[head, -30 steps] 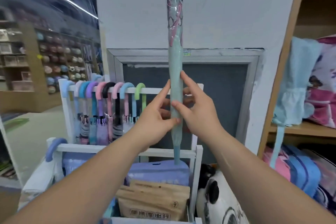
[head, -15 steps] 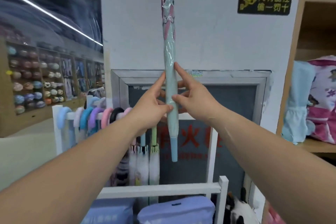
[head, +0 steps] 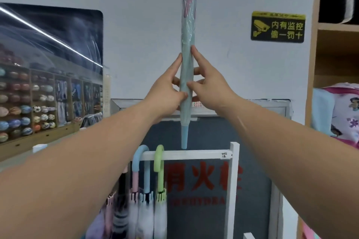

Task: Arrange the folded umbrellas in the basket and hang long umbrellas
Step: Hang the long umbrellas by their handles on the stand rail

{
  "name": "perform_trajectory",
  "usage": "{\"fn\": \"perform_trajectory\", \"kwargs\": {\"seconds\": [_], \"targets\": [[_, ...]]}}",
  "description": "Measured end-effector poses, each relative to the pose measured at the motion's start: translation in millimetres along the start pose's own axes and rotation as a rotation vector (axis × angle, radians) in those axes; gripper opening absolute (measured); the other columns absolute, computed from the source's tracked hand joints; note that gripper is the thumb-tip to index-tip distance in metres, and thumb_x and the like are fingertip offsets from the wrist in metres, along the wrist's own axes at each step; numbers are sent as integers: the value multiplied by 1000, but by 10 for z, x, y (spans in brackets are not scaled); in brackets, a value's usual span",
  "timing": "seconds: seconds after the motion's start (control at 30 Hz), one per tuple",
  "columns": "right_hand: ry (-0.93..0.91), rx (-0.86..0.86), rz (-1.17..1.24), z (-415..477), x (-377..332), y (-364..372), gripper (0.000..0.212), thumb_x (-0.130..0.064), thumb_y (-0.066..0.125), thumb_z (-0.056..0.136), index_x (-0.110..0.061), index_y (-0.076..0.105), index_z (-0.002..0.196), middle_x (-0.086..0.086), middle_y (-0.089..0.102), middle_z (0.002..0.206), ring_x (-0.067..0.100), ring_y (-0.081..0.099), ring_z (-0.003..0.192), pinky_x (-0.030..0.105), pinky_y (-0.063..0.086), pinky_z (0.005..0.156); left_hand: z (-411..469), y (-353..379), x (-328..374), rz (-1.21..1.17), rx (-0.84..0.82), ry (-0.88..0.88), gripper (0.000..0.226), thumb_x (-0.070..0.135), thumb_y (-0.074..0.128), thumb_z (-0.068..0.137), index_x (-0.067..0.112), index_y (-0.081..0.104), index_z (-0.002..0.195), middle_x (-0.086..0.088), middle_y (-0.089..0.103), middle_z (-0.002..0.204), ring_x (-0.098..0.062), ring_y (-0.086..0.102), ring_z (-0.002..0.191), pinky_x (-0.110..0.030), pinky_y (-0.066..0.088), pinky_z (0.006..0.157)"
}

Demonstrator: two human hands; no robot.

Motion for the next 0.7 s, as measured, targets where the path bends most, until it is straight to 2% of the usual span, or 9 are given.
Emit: {"fn": "perform_trajectory", "kwargs": {"seconds": [0.2, 0.37, 0.47, 0.53, 0.63, 0.7], "targets": [[-52, 36, -1, 110, 98, 71, 86, -2, 52, 96, -66, 21, 144, 1, 66, 105, 15, 71, 88, 34, 62, 78, 74, -12, -66, 127, 66, 39, 95, 5, 59, 94, 65, 9, 148, -4, 59, 106, -26, 71, 83, -37, 63, 75], [-37, 1, -5, -71, 442, 305, 86, -5, 53, 98, -67, 17, 143, -2, 66, 99, 11, 69, 83, 32, 61, 81, -84, 114, -461, 135, 60, -17, 95, 6, 60, 96, 65, 6, 148, -3, 59, 104, -20, 71, 80, -27, 61, 70], [-19, -41, 42, -160, 600, 456, 86, -5, 53, 98, -66, 16, 145, 0, 67, 100, 12, 68, 85, 28, 59, 78, -180, 155, -634, 154, 36, -41, 98, 5, 61, 94, 61, 5, 151, 1, 61, 103, -17, 70, 82, -31, 61, 76], [-12, -70, 47, -240, 712, 542, 88, -4, 53, 97, -62, 12, 148, -4, 69, 100, 7, 67, 82, 20, 54, 74, -266, 204, -730, 187, -10, -60, 101, 5, 63, 93, 58, 1, 152, 7, 62, 107, -10, 70, 85, -33, 61, 82], [8, -145, -26, -379, 864, 676, 94, -8, 56, 97, -58, -2, 151, -13, 67, 96, -2, 64, 75, 14, 47, 70, -384, 297, -877, 244, -114, -99, 108, 8, 65, 92, 57, -11, 151, 8, 66, 116, -2, 68, 79, -23, 57, 72], [36, -171, -45, -453, 958, 726, 96, -10, 58, 97, -55, -7, 152, -15, 63, 90, -5, 61, 70, 14, 44, 70, -442, 326, -961, 261, -154, -120, 109, 9, 65, 92, 54, -13, 152, 8, 69, 111, 2, 66, 69, -14, 50, 63]]}}
Point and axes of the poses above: each hand's wrist, its own z-axis towards the middle knuckle, its own y-axis out of the palm, x = y × z, the point moved 10 cm from there along z, towards the middle knuckle
